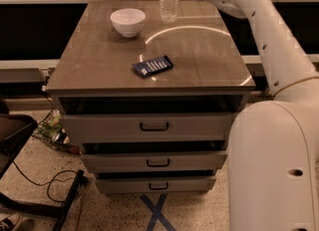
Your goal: Place water bottle into white bowl
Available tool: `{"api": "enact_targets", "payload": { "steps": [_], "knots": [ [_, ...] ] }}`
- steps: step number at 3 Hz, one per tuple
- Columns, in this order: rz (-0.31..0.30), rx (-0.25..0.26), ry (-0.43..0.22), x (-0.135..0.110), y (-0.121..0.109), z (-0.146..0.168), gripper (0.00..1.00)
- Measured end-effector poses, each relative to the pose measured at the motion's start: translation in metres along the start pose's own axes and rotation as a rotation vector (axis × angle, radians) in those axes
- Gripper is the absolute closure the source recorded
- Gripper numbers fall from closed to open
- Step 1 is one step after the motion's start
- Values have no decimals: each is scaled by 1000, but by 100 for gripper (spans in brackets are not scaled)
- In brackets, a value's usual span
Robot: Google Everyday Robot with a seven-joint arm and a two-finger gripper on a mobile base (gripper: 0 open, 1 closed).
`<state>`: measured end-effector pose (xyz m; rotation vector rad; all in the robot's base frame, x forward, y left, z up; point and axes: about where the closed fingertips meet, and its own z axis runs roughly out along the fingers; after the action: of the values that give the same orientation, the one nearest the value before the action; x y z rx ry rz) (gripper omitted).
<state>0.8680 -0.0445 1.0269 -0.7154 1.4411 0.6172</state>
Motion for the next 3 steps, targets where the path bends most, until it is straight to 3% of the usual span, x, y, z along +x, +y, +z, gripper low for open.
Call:
{"api": "enact_targets", "payload": {
  "steps": [1, 3],
  "knots": [
    [-2, 8, 18, -29, 11, 7, 100],
    [40, -57, 34, -43, 38, 55, 100]
  ]
}}
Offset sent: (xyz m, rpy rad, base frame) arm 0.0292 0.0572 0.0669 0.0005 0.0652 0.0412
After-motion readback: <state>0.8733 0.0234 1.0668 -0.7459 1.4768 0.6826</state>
